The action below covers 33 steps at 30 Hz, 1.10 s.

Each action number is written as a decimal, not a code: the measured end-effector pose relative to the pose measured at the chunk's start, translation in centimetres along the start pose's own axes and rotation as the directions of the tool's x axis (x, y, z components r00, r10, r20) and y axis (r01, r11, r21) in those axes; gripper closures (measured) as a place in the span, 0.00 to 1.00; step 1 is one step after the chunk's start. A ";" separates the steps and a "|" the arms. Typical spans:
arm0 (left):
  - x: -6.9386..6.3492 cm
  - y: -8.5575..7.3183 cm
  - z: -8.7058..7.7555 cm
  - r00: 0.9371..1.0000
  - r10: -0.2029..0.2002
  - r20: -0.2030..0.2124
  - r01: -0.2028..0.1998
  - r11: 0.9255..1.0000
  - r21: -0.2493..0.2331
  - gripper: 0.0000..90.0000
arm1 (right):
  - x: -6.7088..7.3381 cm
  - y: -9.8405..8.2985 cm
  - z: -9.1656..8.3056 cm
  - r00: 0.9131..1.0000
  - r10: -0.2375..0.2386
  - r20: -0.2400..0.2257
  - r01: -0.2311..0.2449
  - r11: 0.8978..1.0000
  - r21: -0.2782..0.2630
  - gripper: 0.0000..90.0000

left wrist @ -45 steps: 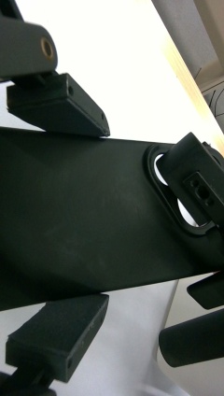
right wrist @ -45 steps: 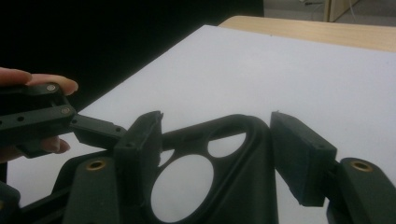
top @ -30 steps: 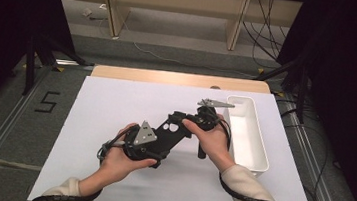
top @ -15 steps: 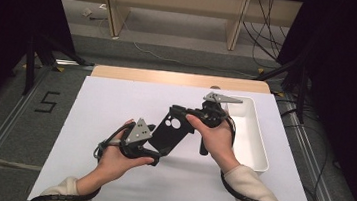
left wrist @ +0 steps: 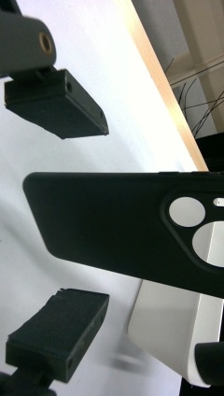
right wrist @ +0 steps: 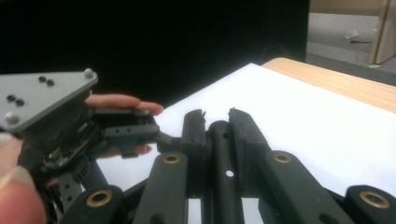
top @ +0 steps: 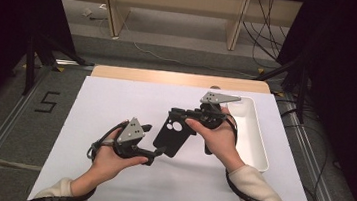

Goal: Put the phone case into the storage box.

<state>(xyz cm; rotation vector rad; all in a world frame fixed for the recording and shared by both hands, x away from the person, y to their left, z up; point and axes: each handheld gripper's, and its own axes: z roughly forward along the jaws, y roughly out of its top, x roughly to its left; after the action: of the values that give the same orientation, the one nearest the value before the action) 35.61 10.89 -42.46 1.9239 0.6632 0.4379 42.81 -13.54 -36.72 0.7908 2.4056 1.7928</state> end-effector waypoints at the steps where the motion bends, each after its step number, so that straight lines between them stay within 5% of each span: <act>1: 0.0 0.0 0.0 1.000 0.002 0.005 -0.002 1.000 -0.002 0.18 | 0.0 0.1 0.0 1.000 -0.012 -0.005 0.012 1.000 0.004 0.86; 15: 0.0 -0.3 -0.1 0.999 -0.015 0.037 0.015 1.000 0.009 0.20 | 0.3 0.8 -0.7 0.989 -0.126 -0.072 0.131 0.989 0.068 0.86; 33: -0.1 -0.7 0.5 0.996 -0.012 0.089 0.009 0.999 0.042 0.26 | 0.9 0.9 -0.3 0.978 -0.163 -0.133 0.178 0.978 0.110 0.86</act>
<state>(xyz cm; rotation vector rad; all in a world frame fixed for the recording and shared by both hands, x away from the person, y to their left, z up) 35.61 10.70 -43.29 1.9662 0.6284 0.3321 42.26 -13.26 -35.60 0.4748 2.5906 1.6913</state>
